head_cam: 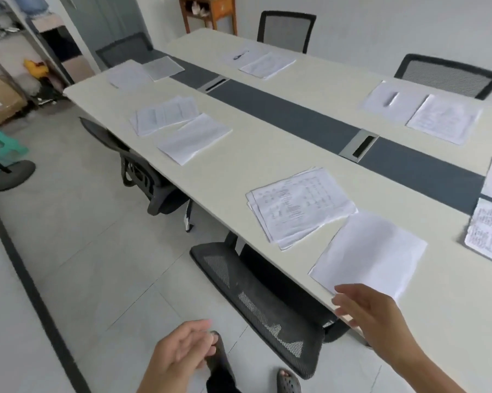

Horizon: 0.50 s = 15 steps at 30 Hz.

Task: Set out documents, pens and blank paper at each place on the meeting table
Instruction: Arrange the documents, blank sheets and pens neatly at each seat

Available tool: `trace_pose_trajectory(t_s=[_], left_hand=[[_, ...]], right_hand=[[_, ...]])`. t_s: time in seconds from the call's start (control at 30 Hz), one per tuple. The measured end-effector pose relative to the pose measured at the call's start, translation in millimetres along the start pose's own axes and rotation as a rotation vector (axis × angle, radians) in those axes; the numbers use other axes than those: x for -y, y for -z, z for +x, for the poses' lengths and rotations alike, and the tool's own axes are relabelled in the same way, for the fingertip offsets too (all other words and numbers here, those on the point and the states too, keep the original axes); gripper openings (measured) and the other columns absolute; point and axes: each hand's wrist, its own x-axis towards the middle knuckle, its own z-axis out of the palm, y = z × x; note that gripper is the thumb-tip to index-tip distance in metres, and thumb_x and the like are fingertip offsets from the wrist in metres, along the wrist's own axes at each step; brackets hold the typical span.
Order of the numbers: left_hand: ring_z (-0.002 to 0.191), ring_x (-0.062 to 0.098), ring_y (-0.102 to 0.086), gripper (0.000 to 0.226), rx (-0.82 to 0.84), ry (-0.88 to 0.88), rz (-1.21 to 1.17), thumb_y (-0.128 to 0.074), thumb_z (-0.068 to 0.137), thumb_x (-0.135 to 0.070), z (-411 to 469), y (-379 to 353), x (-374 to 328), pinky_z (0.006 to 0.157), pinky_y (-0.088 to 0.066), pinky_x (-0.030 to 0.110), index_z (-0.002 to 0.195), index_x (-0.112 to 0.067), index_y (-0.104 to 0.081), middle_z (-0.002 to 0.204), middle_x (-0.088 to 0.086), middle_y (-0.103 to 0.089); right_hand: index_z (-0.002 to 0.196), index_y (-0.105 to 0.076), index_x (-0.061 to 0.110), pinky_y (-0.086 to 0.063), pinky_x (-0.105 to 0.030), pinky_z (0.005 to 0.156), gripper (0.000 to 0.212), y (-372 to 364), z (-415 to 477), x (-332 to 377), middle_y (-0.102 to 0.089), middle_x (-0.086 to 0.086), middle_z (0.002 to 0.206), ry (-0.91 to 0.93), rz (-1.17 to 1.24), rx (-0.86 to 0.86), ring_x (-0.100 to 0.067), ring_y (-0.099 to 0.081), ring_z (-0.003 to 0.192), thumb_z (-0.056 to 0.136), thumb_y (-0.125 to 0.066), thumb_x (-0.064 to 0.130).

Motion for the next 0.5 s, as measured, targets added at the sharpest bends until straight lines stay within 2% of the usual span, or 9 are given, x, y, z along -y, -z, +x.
trace_pose_trajectory(t_s=[0.1,0.17,0.2,0.3,0.43,0.5], left_hand=[[0.083,0.016,-0.074,0.016,0.128,0.007,0.059,-0.068,0.086,-0.016,54,16,-24,0.065,-0.054,0.023,0.102,-0.016,-0.070,0.090,0.001,-0.078],[0.083,0.013,-0.074,0.031,0.211,-0.003,0.114,-0.067,0.074,-0.029,93,30,-43,0.065,-0.054,0.022,0.102,-0.018,-0.070,0.091,-0.002,-0.078],[0.084,0.012,-0.073,0.031,0.248,-0.009,0.141,-0.066,0.075,-0.030,115,37,-51,0.066,-0.054,0.023,0.103,-0.019,-0.070,0.092,-0.003,-0.077],[0.084,0.012,-0.073,0.017,0.370,-0.036,0.208,-0.064,0.090,-0.016,183,58,-77,0.069,-0.054,0.025,0.106,-0.018,-0.068,0.093,-0.003,-0.077],[0.080,0.012,-0.073,0.016,0.463,-0.089,0.307,-0.060,0.092,-0.011,263,72,-107,0.069,-0.055,0.025,0.103,-0.019,-0.068,0.089,-0.003,-0.078],[0.079,0.012,-0.073,0.015,0.499,-0.123,0.349,-0.060,0.092,-0.011,295,68,-121,0.069,-0.055,0.024,0.101,-0.018,-0.068,0.086,0.000,-0.077]], right_hand=[[0.096,-0.071,0.016,-0.053,-0.022,0.049,0.010,-12,18,-1,-0.075,-0.009,0.081,-0.057,-0.010,-0.116,-0.025,-0.072,0.067,0.090,-0.065,0.010],[0.096,-0.072,0.019,-0.054,-0.026,0.055,0.011,-26,30,3,-0.076,-0.002,0.078,-0.104,-0.001,-0.199,-0.019,-0.073,0.067,0.090,-0.066,0.013],[0.095,-0.072,0.020,-0.055,-0.029,0.056,0.011,-36,38,7,-0.076,-0.001,0.077,-0.128,0.003,-0.236,-0.017,-0.073,0.068,0.090,-0.066,0.013],[0.092,-0.071,0.022,-0.056,-0.033,0.063,0.012,-70,58,27,-0.076,0.003,0.075,-0.187,0.019,-0.340,-0.010,-0.072,0.070,0.088,-0.067,0.012],[0.093,-0.071,0.021,-0.051,-0.024,0.061,0.012,-109,82,56,-0.076,0.003,0.075,-0.244,0.079,-0.424,-0.010,-0.072,0.070,0.087,-0.068,0.011],[0.093,-0.072,0.021,-0.052,-0.025,0.062,0.012,-123,89,65,-0.076,0.003,0.075,-0.264,0.099,-0.469,-0.010,-0.072,0.071,0.087,-0.069,0.011]])
